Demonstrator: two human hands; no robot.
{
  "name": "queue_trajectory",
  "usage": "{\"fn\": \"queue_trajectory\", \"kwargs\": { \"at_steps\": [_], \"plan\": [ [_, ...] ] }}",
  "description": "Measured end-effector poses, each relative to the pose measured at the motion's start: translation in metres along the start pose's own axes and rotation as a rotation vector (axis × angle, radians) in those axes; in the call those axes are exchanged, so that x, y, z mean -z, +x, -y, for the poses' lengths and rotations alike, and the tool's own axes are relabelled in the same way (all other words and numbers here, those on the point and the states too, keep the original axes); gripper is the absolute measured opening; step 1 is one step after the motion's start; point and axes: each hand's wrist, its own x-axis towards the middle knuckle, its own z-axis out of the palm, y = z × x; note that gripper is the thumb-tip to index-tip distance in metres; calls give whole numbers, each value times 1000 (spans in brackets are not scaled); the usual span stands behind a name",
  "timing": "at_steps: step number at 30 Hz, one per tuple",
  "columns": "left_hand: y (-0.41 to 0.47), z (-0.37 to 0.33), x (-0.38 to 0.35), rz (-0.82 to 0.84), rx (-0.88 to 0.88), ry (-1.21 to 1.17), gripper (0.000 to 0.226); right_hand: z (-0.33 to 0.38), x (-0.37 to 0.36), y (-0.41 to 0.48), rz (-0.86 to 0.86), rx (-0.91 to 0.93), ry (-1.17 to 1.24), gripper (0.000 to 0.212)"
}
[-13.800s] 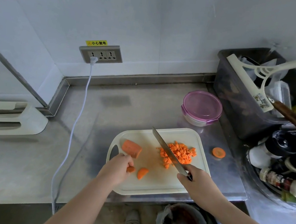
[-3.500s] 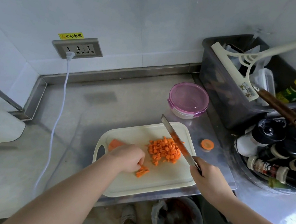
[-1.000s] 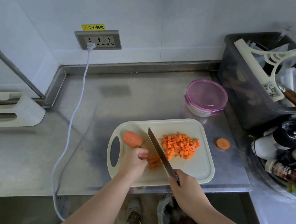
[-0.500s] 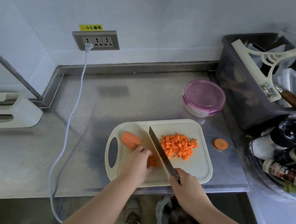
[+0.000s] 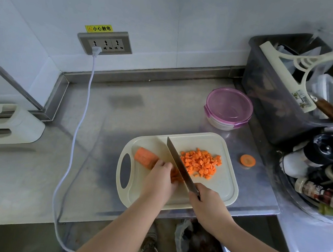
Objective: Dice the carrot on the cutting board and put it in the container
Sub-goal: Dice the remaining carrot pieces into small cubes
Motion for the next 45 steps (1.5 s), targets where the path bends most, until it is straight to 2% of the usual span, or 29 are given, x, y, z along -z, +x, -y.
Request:
{"fn": "queue_trajectory", "kwargs": {
  "at_steps": [11,16,21,33,37,40,45],
  "plan": [
    [-1,-10,0,-44,101,-7,24,-2,4,4,-21,-26,20,16],
    [-4,-9,0,-48,69,-3,27,-3,5,0,8,-1,2,13],
    [-8,-2,0,-65,36,-24,27,-3,3,-7,-41,74,-24,10],
    [-5,5,1,-76,49,-21,23,1,-8,-15,-18,41,-241,25],
    [-3,6,0,-66,45,-9,22,1,-11,-10,62,38,-484,33],
    [-3,6,0,-69,40,0,23,1,-13,-6,89,33,-558,38],
    [-4,5,-1,-90,36,14,21,2,-16,-3,89,-87,-407,35]
  ]
}}
